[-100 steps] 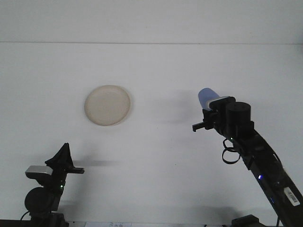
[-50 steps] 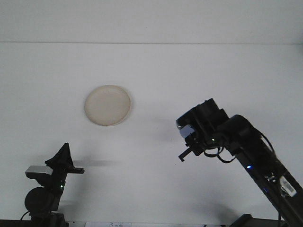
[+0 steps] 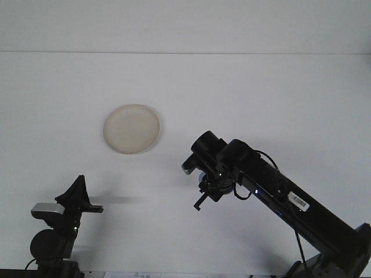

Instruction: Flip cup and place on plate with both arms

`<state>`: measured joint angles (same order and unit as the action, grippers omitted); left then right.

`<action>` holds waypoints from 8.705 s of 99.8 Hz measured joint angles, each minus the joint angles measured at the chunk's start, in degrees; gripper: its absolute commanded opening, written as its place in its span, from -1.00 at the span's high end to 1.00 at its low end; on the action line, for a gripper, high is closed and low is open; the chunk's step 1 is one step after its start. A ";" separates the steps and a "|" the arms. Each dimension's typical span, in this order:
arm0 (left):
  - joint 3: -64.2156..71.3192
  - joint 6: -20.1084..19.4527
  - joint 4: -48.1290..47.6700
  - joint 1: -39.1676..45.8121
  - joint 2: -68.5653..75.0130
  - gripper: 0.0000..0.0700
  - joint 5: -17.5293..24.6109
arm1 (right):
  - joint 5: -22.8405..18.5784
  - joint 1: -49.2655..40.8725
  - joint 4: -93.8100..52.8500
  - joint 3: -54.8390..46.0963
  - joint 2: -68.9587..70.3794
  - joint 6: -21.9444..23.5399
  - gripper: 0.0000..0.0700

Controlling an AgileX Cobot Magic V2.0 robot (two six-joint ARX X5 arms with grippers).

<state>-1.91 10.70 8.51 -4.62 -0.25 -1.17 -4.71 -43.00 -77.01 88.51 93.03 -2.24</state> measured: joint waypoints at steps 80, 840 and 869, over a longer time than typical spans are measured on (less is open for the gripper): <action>0.00 0.00 0.00 0.00 0.00 0.96 0.00 | -1.66 -3.13 -0.02 0.00 6.86 -0.55 0.02; -101.02 -10.14 -57.29 -5.25 -112.34 -0.78 2.58 | 10.82 30.75 36.09 -45.83 -64.19 10.64 1.00; -101.79 -9.51 -54.16 -4.50 -106.09 -0.79 2.58 | 10.82 30.75 36.04 -45.83 -64.19 10.64 1.00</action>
<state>-103.70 1.19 -45.65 -9.13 -106.34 1.41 6.11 -12.25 -40.97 42.68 28.84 8.40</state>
